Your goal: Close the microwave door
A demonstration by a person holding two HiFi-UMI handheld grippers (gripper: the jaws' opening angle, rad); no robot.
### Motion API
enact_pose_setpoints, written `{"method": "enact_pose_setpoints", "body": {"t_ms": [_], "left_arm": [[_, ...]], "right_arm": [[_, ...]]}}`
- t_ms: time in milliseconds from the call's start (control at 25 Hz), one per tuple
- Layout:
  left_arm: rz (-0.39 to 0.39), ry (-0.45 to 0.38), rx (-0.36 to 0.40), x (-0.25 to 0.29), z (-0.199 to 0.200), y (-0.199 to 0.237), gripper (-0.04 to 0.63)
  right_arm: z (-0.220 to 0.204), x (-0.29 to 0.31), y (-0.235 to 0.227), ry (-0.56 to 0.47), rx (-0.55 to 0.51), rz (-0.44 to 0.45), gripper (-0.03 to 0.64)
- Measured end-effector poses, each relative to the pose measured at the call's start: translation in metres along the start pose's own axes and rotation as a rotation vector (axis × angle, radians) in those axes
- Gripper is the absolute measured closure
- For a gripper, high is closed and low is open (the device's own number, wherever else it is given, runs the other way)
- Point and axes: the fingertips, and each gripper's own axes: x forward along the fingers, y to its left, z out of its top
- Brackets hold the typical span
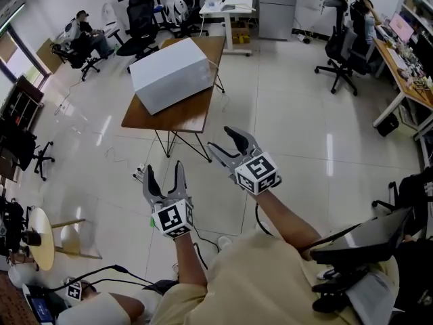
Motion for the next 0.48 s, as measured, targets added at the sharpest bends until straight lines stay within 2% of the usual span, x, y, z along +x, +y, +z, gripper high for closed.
{"method": "enact_pose_setpoints", "body": {"t_ms": [120, 280, 480], "left_arm": [[-0.006, 0.006, 0.001, 0.004, 0.001, -0.006, 0.258], [-0.011, 0.005, 0.003, -0.003, -0.017, -0.010, 0.258], [-0.027, 0.005, 0.023, 0.002, -0.013, -0.038, 0.258]], "right_arm": [[0.006, 0.001, -0.005, 0.000, -0.002, -0.001, 0.348], [-0.001, -0.003, -0.004, -0.017, -0.007, 0.001, 0.348], [0.009, -0.023, -0.023, -0.035, 0.002, -0.006, 0.348]]}}
